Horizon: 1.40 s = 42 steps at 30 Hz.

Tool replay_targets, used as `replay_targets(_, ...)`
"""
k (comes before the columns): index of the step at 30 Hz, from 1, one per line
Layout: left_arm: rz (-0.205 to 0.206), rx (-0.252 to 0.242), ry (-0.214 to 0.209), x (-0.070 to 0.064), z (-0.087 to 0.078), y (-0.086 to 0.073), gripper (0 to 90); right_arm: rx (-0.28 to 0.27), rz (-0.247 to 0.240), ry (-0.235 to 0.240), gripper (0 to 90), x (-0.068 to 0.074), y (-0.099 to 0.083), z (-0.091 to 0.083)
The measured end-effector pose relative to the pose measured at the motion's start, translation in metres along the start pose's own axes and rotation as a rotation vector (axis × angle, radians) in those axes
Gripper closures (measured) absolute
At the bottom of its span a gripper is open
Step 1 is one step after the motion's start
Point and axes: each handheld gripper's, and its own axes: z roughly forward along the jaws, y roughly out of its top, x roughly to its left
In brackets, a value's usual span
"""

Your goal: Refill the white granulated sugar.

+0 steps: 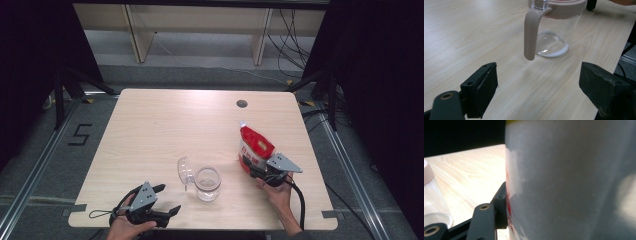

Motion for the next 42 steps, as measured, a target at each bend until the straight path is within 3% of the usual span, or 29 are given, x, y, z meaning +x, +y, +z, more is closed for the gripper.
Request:
replay_targets(1, 0.011, 0.002, 0.004, 0.0, 0.0, 0.0, 15.2, 0.009, -0.021, -0.004, 44.5, 0.001, 0.001, 0.0)
replay_targets(2, 0.024, 0.002, 0.004, 0.001, -0.001, 0.001, 15.2, 0.011, 0.013, -0.014, 44.7, 0.004, 0.002, -0.001)
replay_targets(3, 0.001, -0.001, 0.007, 0.0, -0.001, 0.0, 15.3, 0.026, -0.013, -0.028, 44.9, 0.004, 0.004, -0.002)
replay_targets(5, -0.004, -0.005, 0.003, 0.002, -0.001, 0.0, 15.2, 0.028, -0.034, -0.044, 45.3, 0.007, 0.006, -0.003)
replay_targets(7, -0.006, -0.014, 0.006, 0.002, -0.001, -0.001, 15.2, 0.022, -0.09, -0.062, 45.5, 0.007, 0.008, -0.006)
replay_targets(9, -0.007, -0.009, 0.005, 0.002, -0.001, -0.001, 15.3, 0.042, -0.095, -0.062, 45.8, 0.012, 0.01, -0.01)
replay_targets(10, -0.003, -0.008, 0.01, 0.001, -0.001, -0.001, 15.2, 0.046, -0.153, -0.077, 45.9, 0.009, 0.011, -0.011)
replay_targets(11, -0.013, -0.017, 0.008, 0.0, 0.0, -0.001, 15.2, 0.07, -0.146, -0.081, 46.0, 0.014, 0.012, -0.015)
replay_targets(12, -0.001, -0.01, 0.01, 0.001, 0.0, -0.001, 15.2, 0.06, -0.188, -0.079, 46.0, 0.013, 0.014, -0.016)
replay_targets(16, -0.007, -0.007, 0.012, 0.001, -0.001, -0.001, 15.3, 0.05, -0.223, -0.094, 46.2, 0.021, 0.022, -0.026)
replay_targets(20, -0.008, -0.01, 0.012, 0.003, -0.001, -0.001, 15.3, 0.085, -0.426, -0.13, 46.3, 0.037, 0.034, -0.035)
replay_targets(22, -0.011, -0.016, 0.008, 0.002, 0.0, -0.001, 15.3, 0.082, -0.45, -0.133, 46.3, 0.044, 0.038, -0.04)
replay_targets(25, 0.001, -0.017, 0.015, 0.003, -0.001, -0.001, 15.3, 0.088, -0.537, -0.131, 46.4, 0.055, 0.042, -0.046)
replay_targets(28, -0.012, -0.017, 0.017, 0.003, -0.001, -0.001, 15.2, 0.111, -0.613, -0.133, 46.4, 0.066, 0.045, -0.05)
replay_targets(29, -0.018, -0.018, 0.021, 0.002, -0.001, -0.001, 15.2, 0.122, -0.651, -0.145, 46.5, 0.069, 0.046, -0.051)
replay_targets(30, -0.008, -0.012, 0.021, 0.003, -0.001, -0.001, 15.2, 0.145, -0.742, -0.172, 46.5, 0.072, 0.047, -0.052)
replay_targets(31, 0.008, -0.011, 0.019, 0.004, -0.001, -0.001, 15.2, 0.153, -0.779, -0.175, 46.5, 0.074, 0.049, -0.052)
replay_targets(32, -0.008, -0.01, 0.017, 0.003, -0.001, -0.001, 15.3, 0.152, -0.819, -0.175, 46.6, 0.074, 0.05, -0.053)
replay_targets(33, 0.001, -0.009, 0.016, 0.004, -0.001, -0.001, 15.2, 0.157, -0.819, -0.181, 46.6, 0.076, 0.05, -0.054)
replay_targets(35, -0.01, -0.011, 0.013, 0.004, 0.0, -0.002, 15.3, 0.172, -0.879, -0.198, 46.7, 0.081, 0.051, -0.056)
replay_targets(36, 0.011, 0.011, 0.02, 0.005, -0.001, -0.001, 15.3, 0.183, -0.914, -0.204, 46.7, 0.084, 0.052, -0.057)
replay_targets(38, -0.006, -0.011, 0.019, 0.004, -0.001, -0.002, 15.3, 0.181, -0.975, -0.211, 46.7, 0.087, 0.051, -0.057)
replay_targets(39, -0.008, -0.011, 0.021, 0.004, -0.001, -0.002, 15.3, 0.183, -1.031, -0.204, 46.8, 0.087, 0.054, -0.057)
replay_targets(40, -0.005, -0.011, 0.021, 0.005, -0.001, -0.002, 15.3, 0.194, -0.989, -0.21, 46.8, 0.089, 0.051, -0.057)
replay_targets(42, -0.004, -0.01, 0.022, 0.005, -0.001, -0.002, 15.3, 0.202, -1.05, -0.215, 46.8, 0.091, 0.049, -0.055)
